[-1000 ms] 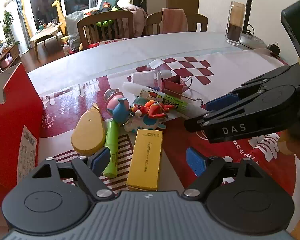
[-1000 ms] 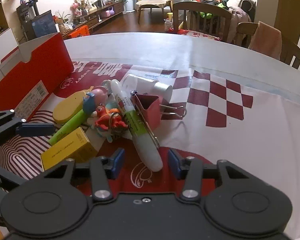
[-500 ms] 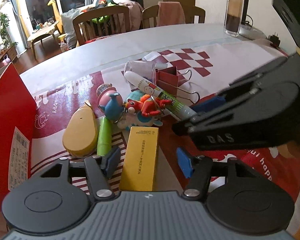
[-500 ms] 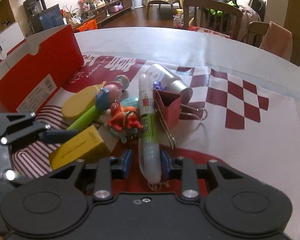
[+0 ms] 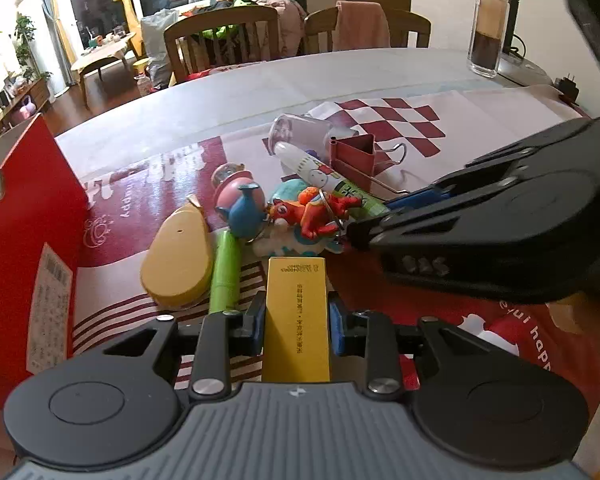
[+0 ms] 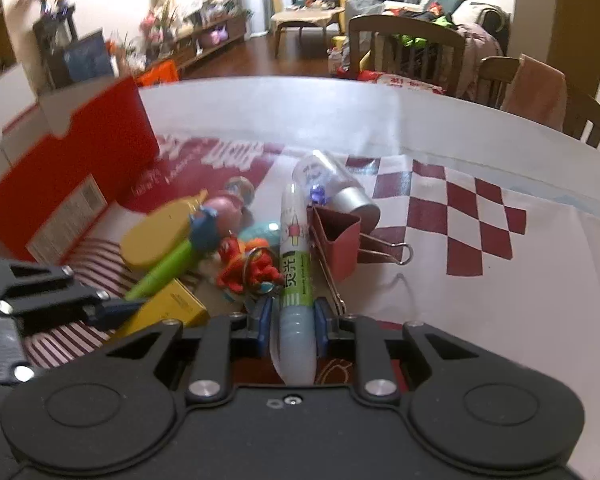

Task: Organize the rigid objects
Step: 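Grasp the yellow box with the left gripper while the right gripper grasps the white glue stick, then carry the yellow box and glue stick into the box and release them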

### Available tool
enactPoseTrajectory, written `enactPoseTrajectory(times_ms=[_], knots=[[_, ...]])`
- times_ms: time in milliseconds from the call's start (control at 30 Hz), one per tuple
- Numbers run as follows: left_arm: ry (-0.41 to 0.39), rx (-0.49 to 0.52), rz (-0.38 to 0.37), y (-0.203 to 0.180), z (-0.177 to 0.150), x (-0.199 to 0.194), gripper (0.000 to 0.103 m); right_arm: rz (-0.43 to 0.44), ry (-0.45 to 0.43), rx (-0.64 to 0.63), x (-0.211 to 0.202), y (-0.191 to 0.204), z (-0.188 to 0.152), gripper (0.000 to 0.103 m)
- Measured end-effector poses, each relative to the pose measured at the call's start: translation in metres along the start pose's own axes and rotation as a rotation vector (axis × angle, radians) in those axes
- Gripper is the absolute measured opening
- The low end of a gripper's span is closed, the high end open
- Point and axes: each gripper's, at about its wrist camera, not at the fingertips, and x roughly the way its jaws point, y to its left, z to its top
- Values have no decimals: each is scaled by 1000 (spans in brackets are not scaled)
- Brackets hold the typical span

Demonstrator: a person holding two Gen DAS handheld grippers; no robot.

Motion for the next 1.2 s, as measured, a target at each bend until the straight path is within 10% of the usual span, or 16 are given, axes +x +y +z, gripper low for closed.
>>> enactPoseTrajectory(times_ms=[1200], knots=[[-77, -132, -146, 120, 23, -127, 30, 62, -195, 170, -121, 123, 43, 21]])
